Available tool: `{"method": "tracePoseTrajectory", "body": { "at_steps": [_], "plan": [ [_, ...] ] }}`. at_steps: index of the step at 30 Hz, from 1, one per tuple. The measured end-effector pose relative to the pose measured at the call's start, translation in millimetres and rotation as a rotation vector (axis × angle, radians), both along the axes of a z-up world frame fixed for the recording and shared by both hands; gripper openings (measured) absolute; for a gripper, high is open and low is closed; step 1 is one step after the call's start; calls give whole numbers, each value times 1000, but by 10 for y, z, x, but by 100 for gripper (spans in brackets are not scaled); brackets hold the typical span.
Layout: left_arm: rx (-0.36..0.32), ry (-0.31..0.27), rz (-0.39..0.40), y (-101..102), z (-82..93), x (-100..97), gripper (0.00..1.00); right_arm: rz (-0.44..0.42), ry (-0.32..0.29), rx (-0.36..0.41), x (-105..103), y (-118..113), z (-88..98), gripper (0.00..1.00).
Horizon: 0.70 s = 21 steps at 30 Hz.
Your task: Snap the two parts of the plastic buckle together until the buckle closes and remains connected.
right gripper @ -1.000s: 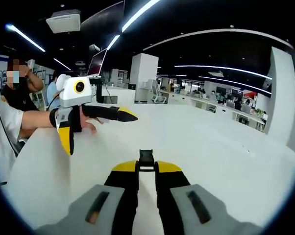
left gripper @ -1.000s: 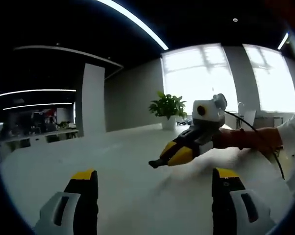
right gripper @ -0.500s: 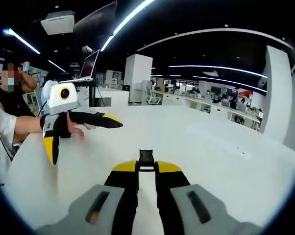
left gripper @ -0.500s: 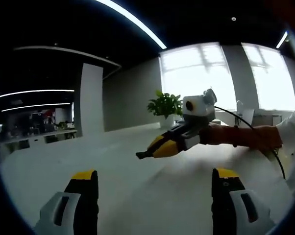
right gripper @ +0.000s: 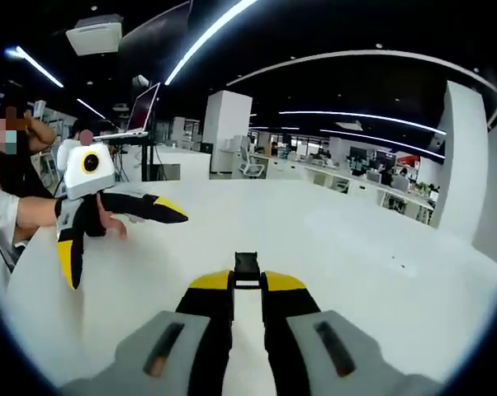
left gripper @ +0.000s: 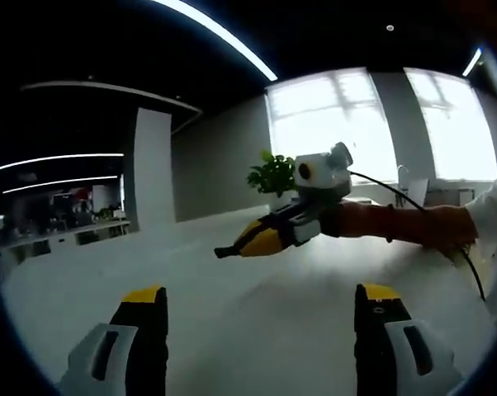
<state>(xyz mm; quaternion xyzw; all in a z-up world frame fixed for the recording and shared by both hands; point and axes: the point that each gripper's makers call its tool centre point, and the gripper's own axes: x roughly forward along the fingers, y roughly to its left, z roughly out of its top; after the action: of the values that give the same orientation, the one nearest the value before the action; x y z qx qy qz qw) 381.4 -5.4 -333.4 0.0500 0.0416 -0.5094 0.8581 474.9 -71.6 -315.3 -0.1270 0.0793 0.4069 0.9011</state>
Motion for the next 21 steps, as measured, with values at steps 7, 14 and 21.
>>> {"method": "tracePoseTrajectory", "body": {
  "at_steps": [7,14,21],
  "plan": [
    [-3,6,5,25,9,41,96,3,-9,-11,48,49,20,10],
    [15,0,4,48,2,155,92,-12,-5,11,133,51,54,10],
    [5,6,6,66,17,244,93,-6,7,7,170,110,11,10]
  ]
}}
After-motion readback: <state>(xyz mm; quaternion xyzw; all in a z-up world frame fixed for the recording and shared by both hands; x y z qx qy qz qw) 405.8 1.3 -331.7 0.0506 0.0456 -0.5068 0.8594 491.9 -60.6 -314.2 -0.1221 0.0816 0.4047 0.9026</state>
